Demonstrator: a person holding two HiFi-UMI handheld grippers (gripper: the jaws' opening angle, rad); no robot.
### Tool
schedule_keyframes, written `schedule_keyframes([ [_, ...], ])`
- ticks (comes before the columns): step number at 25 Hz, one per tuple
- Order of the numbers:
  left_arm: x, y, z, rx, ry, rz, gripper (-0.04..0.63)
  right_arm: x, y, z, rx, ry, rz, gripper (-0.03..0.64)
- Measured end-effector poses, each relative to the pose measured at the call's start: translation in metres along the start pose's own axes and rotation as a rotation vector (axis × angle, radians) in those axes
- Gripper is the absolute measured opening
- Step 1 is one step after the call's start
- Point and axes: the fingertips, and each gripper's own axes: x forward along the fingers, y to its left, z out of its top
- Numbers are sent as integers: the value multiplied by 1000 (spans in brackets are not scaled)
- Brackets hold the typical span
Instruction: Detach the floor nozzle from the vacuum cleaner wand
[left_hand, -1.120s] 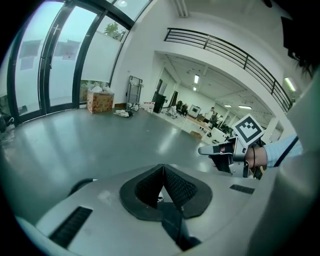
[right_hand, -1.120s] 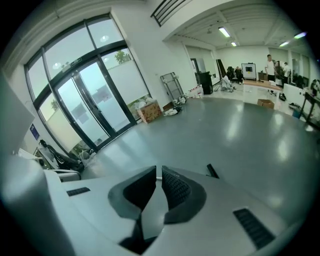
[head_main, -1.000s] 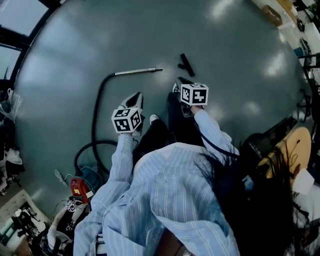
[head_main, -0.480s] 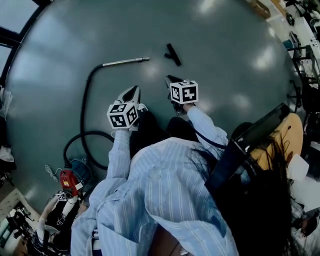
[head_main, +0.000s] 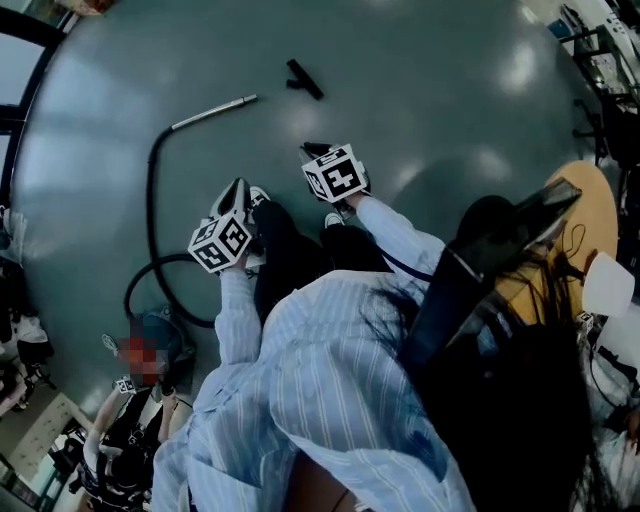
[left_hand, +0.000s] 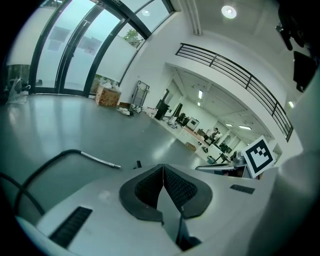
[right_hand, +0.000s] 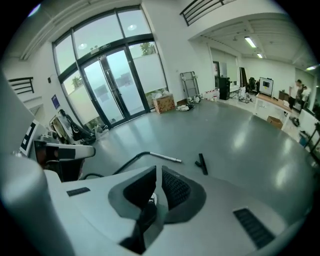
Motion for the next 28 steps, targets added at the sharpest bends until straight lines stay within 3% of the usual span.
schedule_keyframes([
  [5,-25,-37,-48,13,33,43,8,-33,-6,-36,-22,2,43,40],
  [11,-62,-55,-59,28,17,82,8,-51,17,-54,-25,0,117,40],
  [22,-115,-49,-73,29,-11,33,8,-70,62,-95,4,4,91,40],
  [28,-173,-19,-94,75,-6,22,8,-81,125,-125,65,-5,104,40],
])
